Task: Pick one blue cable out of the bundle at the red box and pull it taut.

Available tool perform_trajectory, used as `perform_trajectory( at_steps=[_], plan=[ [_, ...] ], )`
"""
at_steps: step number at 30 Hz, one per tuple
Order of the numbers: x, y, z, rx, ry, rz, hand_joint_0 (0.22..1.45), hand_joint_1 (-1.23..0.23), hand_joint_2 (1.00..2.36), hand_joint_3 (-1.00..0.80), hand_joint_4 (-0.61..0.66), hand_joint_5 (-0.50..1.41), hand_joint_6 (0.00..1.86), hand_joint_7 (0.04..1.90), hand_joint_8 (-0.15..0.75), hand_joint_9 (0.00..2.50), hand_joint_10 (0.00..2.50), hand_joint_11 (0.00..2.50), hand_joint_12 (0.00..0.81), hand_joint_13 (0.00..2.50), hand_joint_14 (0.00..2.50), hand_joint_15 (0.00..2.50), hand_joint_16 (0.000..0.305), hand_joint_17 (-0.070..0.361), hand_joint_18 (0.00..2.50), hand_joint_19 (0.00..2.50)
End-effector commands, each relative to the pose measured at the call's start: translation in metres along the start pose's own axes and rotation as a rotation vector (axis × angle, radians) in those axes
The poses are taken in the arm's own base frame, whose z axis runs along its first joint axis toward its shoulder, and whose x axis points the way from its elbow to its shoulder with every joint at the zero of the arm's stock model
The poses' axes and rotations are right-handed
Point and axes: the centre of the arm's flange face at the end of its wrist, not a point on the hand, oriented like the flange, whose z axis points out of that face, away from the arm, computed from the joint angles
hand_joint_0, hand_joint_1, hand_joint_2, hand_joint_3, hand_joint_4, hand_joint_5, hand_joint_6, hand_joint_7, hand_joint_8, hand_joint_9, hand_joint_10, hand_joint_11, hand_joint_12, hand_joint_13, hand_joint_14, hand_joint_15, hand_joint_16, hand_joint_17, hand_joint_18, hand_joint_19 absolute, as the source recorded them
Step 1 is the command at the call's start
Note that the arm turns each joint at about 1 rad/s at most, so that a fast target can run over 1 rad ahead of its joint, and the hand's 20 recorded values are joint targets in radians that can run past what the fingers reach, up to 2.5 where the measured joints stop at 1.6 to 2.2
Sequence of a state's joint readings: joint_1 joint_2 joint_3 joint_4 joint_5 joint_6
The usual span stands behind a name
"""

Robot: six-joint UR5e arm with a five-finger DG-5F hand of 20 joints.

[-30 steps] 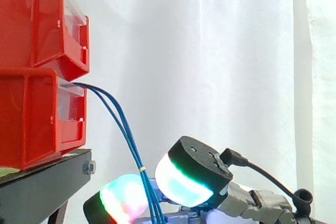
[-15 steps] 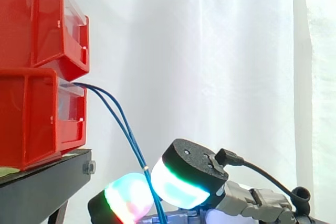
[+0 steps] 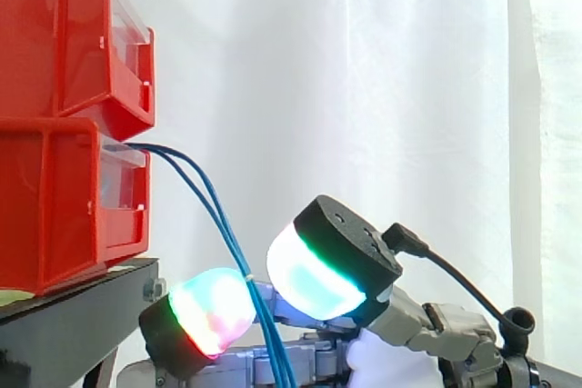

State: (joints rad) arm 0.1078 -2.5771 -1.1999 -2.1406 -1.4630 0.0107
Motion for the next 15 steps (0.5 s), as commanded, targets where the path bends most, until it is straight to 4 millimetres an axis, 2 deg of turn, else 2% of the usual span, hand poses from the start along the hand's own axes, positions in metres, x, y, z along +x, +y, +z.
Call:
perform_trajectory(
  at_steps=[1, 15],
  plan=[
    [-0.0001, 0.0009, 0.0016, 0.005, 0.0, -0.001, 0.57, -0.71, 1.0, -0.45, 0.21, -0.17, 0.76, 0.84, 0.332, 0.54, 0.0, 0.24, 0.374, 0.43, 0.01, 0.19, 0.055, 0.123, 0.41, 0.31],
    [-0.0007, 0.0042, 0.0056, 0.013, 0.0, 0.0, 0.61, -0.72, 1.01, -0.32, 0.18, -0.18, 0.81, 0.85, 0.331, 0.55, 0.01, 0.24, 0.371, 0.44, 0.01, 0.17, 0.054, 0.121, 0.42, 0.3]
  ],
)
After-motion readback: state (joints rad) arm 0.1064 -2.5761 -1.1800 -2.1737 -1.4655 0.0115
